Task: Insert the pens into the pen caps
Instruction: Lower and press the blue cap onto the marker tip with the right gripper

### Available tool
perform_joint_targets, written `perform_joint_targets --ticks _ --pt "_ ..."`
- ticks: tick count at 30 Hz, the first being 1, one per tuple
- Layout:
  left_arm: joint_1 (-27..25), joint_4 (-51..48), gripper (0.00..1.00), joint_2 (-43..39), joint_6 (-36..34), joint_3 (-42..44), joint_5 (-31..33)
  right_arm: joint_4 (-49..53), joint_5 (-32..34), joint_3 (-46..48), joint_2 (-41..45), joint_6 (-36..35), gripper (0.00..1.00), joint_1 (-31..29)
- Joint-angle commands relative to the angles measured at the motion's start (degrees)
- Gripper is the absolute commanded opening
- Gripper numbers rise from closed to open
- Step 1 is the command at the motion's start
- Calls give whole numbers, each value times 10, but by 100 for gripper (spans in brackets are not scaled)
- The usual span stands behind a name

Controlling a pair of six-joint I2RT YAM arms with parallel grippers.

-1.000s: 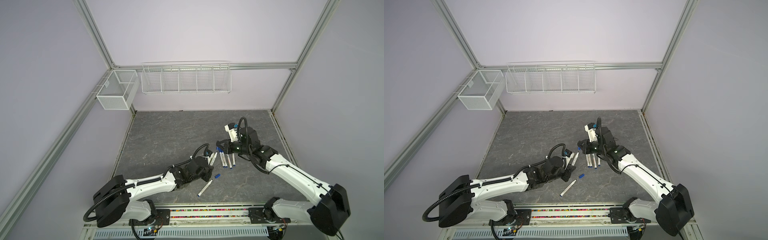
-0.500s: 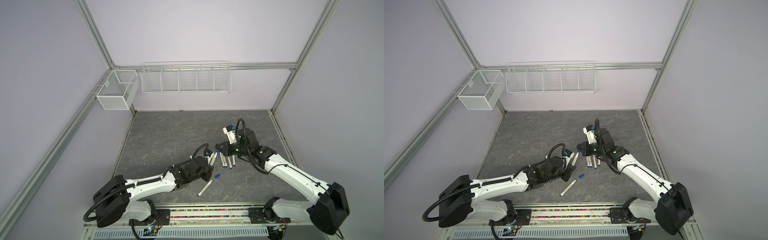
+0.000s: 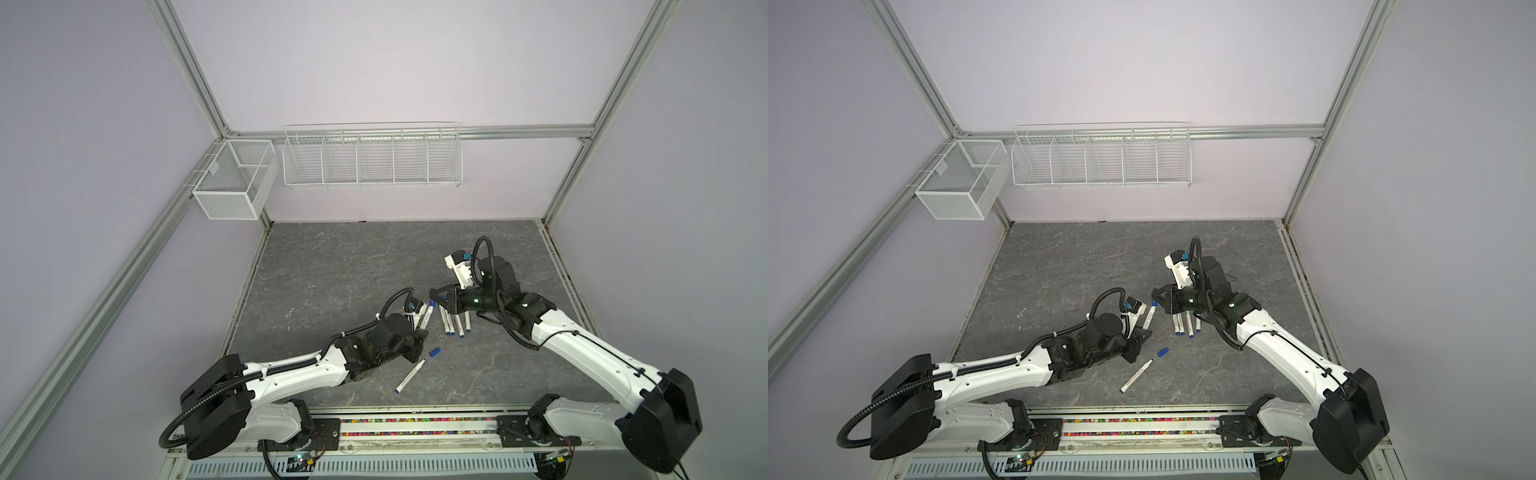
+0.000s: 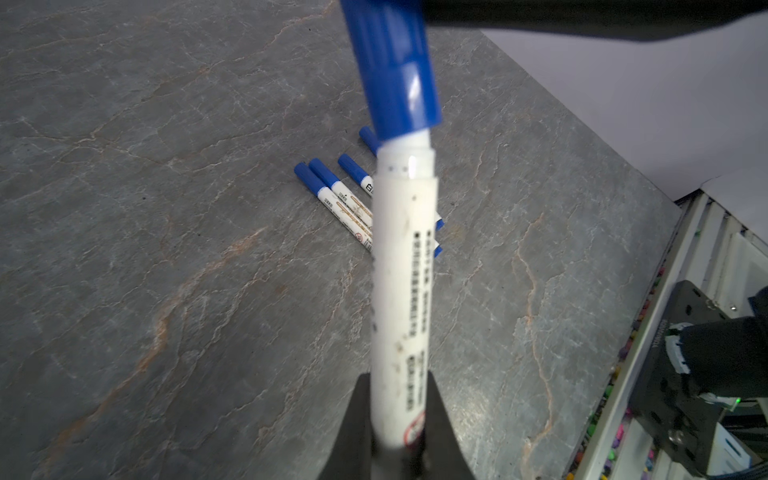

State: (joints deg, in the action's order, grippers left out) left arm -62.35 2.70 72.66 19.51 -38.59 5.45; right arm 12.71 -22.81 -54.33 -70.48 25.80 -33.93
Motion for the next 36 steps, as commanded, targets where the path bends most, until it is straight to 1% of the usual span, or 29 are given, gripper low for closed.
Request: perform_joint_targets --ticks 1,5,9,13,22,27,30,32,36 --pt "26 85 0 -35 24 2 8 109 -62 -9 -2 -49 10 6" --pt "34 88 0 -38 17 1 3 133 -140 -4 -4 -61 10 7" --pt "35 73 0 -29 7 -12 -5 153 -178 -3 -7 -79 10 7" --pt "35 66 0 -18 -5 -23 -16 155 -224 -1 -21 -82 10 6" --pt "35 36 0 -10 -52 -47 -27 182 -261 -9 -37 -83 10 6" --pt "35 36 0 -17 -58 -49 -26 226 -242 -18 -50 -93 9 1" --pt "35 50 0 -20 -54 -53 -26 254 -184 -22 -60 -116 9 -18" --pt "38 67 0 -20 -48 -59 -31 264 -148 -20 -71 -118 8 -27" --pt "47 102 0 -16 -38 -79 -47 262 -115 -11 -99 -115 7 -42"
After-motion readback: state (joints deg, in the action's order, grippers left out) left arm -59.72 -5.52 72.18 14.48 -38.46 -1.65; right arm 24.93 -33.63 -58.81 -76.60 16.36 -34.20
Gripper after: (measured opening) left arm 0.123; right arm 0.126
